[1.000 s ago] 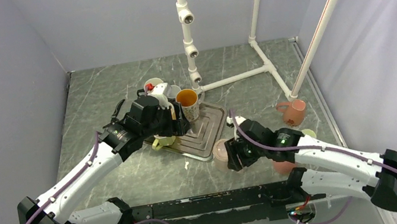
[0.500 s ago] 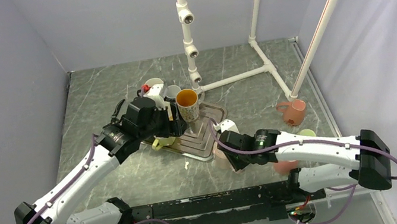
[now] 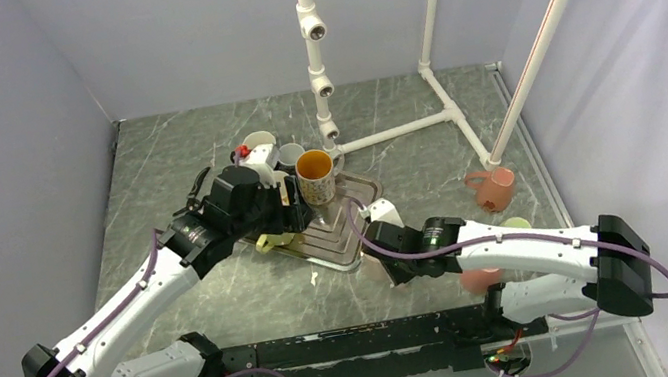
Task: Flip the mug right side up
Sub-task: Turn over the cup at the center of the board.
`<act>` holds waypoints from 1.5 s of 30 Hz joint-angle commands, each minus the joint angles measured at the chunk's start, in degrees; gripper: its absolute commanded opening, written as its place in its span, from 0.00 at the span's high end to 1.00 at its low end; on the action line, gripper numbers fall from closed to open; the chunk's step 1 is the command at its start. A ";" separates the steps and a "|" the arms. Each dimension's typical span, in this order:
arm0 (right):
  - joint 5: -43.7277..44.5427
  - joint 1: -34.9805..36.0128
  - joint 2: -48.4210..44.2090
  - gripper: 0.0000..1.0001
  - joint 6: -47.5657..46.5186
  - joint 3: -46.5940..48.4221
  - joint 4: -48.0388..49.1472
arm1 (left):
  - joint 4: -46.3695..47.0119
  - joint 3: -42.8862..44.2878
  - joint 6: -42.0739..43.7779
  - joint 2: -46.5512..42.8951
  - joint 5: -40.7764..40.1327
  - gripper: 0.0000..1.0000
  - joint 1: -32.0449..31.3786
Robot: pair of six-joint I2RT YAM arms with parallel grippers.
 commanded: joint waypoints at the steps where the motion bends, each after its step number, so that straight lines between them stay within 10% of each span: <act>1: 3.96 -0.06 -1.64 0.77 0.97 -0.49 3.50 | 0.51 -0.88 -0.14 -1.73 -0.47 0.23 0.34; 4: 5.70 0.00 -4.27 1.00 1.23 -1.20 3.89 | 0.60 -1.24 -0.84 -1.84 -0.47 0.18 0.34; 7: 9.18 -0.05 -8.32 1.00 2.63 -1.65 3.69 | 0.69 -1.59 -1.72 -1.92 -0.47 0.06 0.34; 25: 23.52 -1.24 -30.18 1.00 2.90 -2.94 22.44 | 8.22 -4.44 -8.27 -5.89 5.40 0.05 0.35; 45: 15.98 -7.86 -37.15 1.00 39.31 -21.82 49.00 | 52.38 -21.91 -45.27 5.77 16.91 0.05 -6.60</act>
